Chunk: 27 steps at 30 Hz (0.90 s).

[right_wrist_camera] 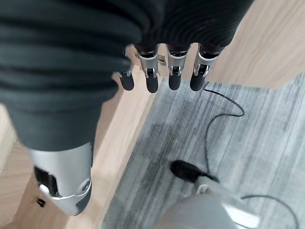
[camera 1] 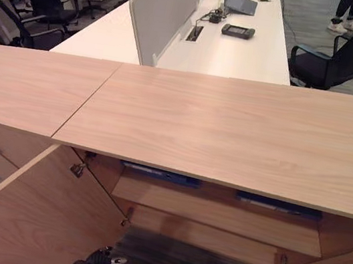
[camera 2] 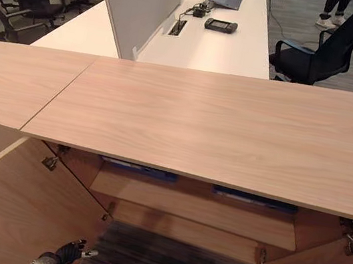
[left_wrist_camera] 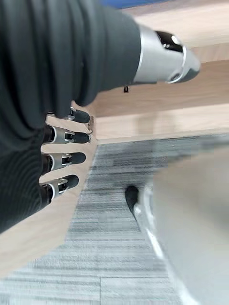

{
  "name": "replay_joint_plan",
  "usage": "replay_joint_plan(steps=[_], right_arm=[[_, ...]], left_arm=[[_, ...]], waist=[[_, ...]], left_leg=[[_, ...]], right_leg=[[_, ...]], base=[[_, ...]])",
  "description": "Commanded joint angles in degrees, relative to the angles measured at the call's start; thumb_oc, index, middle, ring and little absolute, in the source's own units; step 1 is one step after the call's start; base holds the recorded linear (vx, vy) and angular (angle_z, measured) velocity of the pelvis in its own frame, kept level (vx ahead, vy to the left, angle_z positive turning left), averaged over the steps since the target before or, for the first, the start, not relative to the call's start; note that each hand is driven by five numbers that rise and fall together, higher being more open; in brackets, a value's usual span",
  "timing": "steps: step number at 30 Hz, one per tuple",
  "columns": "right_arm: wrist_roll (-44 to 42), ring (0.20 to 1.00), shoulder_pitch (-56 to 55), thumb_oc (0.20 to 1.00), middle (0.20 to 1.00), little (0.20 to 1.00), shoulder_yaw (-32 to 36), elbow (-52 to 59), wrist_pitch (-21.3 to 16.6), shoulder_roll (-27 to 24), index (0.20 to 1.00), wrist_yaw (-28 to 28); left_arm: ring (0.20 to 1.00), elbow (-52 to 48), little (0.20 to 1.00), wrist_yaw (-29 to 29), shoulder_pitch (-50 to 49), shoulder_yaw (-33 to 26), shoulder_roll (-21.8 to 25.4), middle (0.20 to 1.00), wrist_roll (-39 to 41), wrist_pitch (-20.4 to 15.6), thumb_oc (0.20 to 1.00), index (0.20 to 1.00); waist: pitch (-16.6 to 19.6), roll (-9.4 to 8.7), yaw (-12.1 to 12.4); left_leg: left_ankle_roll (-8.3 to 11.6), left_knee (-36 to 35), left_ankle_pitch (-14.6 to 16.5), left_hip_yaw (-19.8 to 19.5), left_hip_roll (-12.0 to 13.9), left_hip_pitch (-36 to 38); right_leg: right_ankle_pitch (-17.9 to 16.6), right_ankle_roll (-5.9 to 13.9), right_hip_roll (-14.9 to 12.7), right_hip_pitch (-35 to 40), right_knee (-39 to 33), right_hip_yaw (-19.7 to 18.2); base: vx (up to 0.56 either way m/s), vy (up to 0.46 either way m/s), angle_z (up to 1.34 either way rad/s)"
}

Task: Put the empty folder in the office cabinet

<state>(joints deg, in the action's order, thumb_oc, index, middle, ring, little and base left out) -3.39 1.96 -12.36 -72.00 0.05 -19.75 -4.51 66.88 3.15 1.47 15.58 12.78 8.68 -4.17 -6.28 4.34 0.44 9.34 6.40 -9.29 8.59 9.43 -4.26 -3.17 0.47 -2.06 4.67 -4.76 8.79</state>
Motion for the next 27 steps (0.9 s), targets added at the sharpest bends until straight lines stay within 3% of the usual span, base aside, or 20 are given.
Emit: replay_joint_plan(steps=[1,3,5,11,14,15,19,27], right_arm=[[-0.49,1.000,3.01,1.000,1.000,1.000,-0.96,-1.42,-0.98,-0.75,1.000,-1.01],[0.15,1.000,2.79,1.000,1.000,1.000,-1.12,-1.69,-0.91,-0.88,1.000,-0.87],[0.99,1.000,1.53,1.000,1.000,1.000,-0.87,-2.25,-0.69,-1.04,1.000,-0.48],[0.06,1.000,-0.21,1.000,1.000,1.000,0.73,-2.50,-0.64,-0.63,1.000,0.01],[0.34,1.000,-0.30,1.000,1.000,1.000,0.51,-2.43,-0.51,0.31,1.000,0.17],[-0.30,1.000,0.18,1.000,1.000,1.000,0.69,-2.12,-0.59,1.00,1.000,0.03],[-0.72,1.000,0.32,1.000,1.000,1.000,0.71,-1.67,-0.73,1.73,1.000,0.02],[-1.31,1.000,3.06,1.000,1.000,1.000,-0.42,-0.37,-0.70,4.58,1.000,-0.23]], left_arm=[[1.000,-0.09,1.000,-0.88,5.29,0.00,1.49,1.000,2.32,-1.10,1.000,1.000],[1.000,-0.03,1.000,-0.84,5.12,0.15,1.31,1.000,1.92,-1.12,1.000,1.000],[1.000,-0.13,1.000,-0.47,4.75,0.05,1.20,1.000,1.22,-0.95,1.000,1.000],[1.000,-0.49,1.000,-0.26,5.16,0.06,1.63,1.000,0.13,-0.97,1.000,1.000],[1.000,-0.73,1.000,-0.20,4.52,-0.11,1.83,1.000,-0.57,-0.87,1.000,1.000],[1.000,-0.53,1.000,-0.43,4.83,-0.14,2.15,1.000,-0.75,-0.86,1.000,1.000],[1.000,-0.71,1.000,-0.59,4.67,-0.30,2.65,1.000,-0.82,-1.04,1.000,1.000],[1.000,-0.24,1.000,-1.63,5.66,-1.49,5.17,1.000,-0.82,-1.05,1.000,1.000]], waist=[[-3.21,-2.83,-1.02],[-2.94,-3.43,-1.72],[-1.84,-4.02,-3.54],[0.06,-4.02,-6.74],[1.19,-3.52,-6.63],[1.60,-4.10,-6.23],[1.89,-4.59,-5.58],[1.25,-6.87,-1.35]], left_leg=[[-1.31,-3.48,1.01,-2.90,-2.28,-3.58],[-1.58,-1.50,3.04,-1.79,-1.39,-2.51],[-1.53,1.50,5.73,2.23,2.27,3.32],[-0.49,3.32,8.51,7.63,4.08,10.26],[-0.78,-2.07,11.93,8.24,2.38,12.08],[-1.29,-4.14,11.95,6.83,1.08,11.57],[-2.10,-5.90,11.93,5.72,-0.25,11.57],[-4.41,-8.18,12.09,0.61,-3.88,10.15]], right_leg=[[7.27,6.15,-4.11,2.72,1.23,-0.68],[6.59,6.25,-4.84,1.85,1.33,-0.13],[5.56,5.85,-5.53,-0.14,1.79,1.74],[4.02,6.06,-6.88,-2.22,2.81,8.21],[3.04,6.99,-7.31,-2.01,2.59,9.77],[1.79,7.54,-8.40,-2.48,2.76,10.41],[1.28,8.13,-9.27,-2.40,2.92,10.83],[1.34,9.78,-12.37,-2.95,7.22,13.07]], base=[[-0.29,-0.033,0.09],[-0.19,-0.007,0.04],[-0.21,0.002,0.24],[-0.15,0.042,0.64],[0.00,0.151,0.73],[0.01,0.177,0.61],[0.01,0.139,0.38],[-0.05,0.154,0.37]])
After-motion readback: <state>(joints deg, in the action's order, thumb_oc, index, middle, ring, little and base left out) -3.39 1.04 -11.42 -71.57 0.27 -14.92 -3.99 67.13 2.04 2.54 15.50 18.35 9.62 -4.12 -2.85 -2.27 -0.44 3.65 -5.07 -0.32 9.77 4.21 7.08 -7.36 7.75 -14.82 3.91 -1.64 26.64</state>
